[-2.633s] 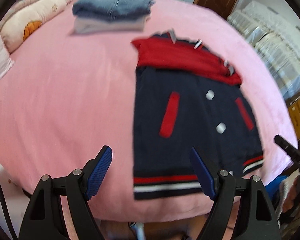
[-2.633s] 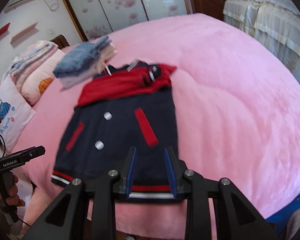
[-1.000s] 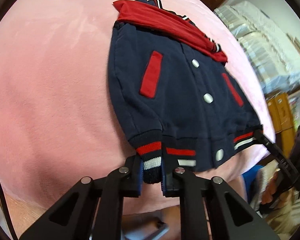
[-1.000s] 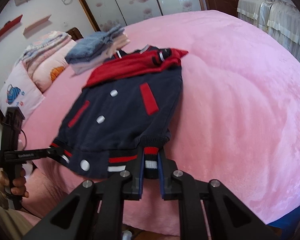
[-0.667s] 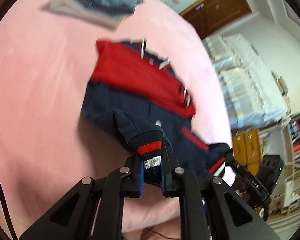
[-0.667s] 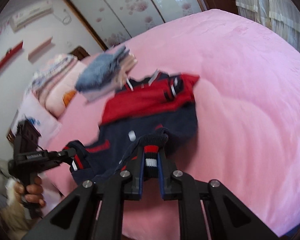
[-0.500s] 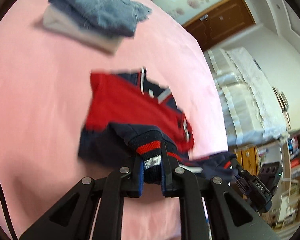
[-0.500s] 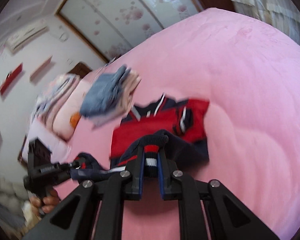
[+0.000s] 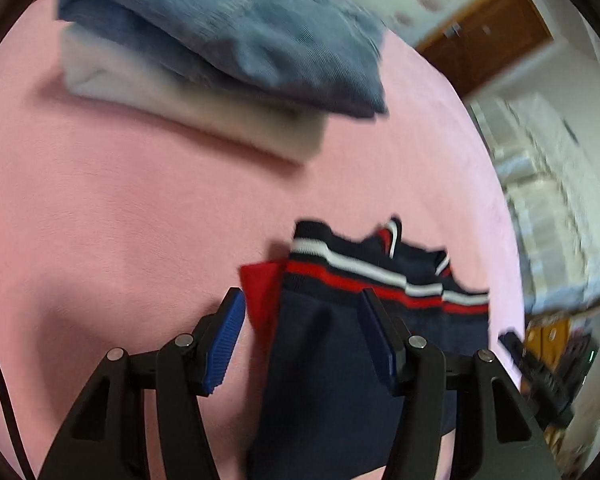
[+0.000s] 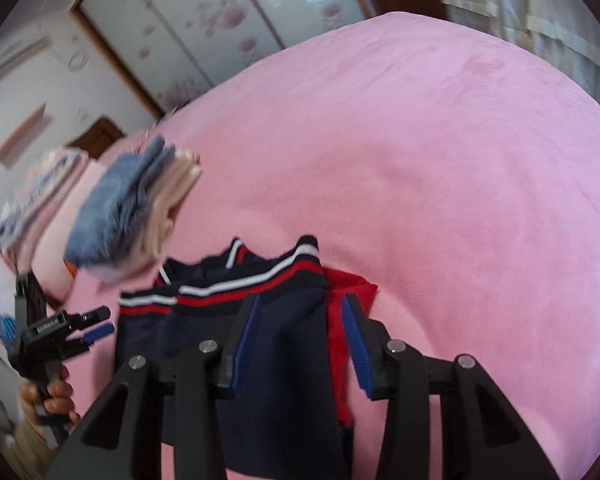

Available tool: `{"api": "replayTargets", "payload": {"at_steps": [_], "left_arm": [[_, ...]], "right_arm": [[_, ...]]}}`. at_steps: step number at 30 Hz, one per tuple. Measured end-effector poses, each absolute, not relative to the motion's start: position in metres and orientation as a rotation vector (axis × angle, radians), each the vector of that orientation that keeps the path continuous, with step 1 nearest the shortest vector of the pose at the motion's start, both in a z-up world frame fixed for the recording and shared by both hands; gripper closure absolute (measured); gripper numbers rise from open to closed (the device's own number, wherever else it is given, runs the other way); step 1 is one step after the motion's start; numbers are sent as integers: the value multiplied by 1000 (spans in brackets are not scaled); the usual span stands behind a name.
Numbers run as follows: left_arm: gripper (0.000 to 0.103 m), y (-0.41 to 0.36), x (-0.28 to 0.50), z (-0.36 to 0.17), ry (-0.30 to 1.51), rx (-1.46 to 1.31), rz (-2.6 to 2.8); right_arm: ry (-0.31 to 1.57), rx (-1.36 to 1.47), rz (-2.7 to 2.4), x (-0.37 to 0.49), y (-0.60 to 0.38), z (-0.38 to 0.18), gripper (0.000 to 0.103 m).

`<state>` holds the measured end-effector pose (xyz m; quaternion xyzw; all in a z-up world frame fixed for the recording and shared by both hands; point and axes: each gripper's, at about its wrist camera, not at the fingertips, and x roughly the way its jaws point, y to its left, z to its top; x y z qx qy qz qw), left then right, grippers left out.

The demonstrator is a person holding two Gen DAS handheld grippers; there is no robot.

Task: Fold large clothes
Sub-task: 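Lay the hem over the collar and press the folded jacket flat with both grippers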

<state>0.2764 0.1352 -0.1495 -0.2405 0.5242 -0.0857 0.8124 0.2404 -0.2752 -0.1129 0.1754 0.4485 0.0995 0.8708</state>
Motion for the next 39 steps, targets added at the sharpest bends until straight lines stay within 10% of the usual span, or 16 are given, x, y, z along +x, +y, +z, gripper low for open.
{"api": "replayTargets", "payload": {"at_steps": [8, 11, 12, 22, 28, 39], "left_arm": [[48, 110, 290, -163, 1103, -362, -252], [74, 106, 295, -164, 1089, -318, -234], [94, 107, 293, -162, 1080, -308, -230], [94, 91, 299, -148, 968, -141, -104], [89, 88, 302, -174, 989, -117, -42], [44, 66, 227, -112, 934, -210, -82]], "right_arm": [[972, 341, 242, 266, -264, -134, 61], [976, 304, 229, 272, -258, -141, 67], [976, 277, 228, 273, -255, -141, 91], [860, 249, 134, 273, -257, -133, 93], [926, 282, 93, 275, -261, -161, 84], [799, 171, 251, 193, -196, -94, 77]]}}
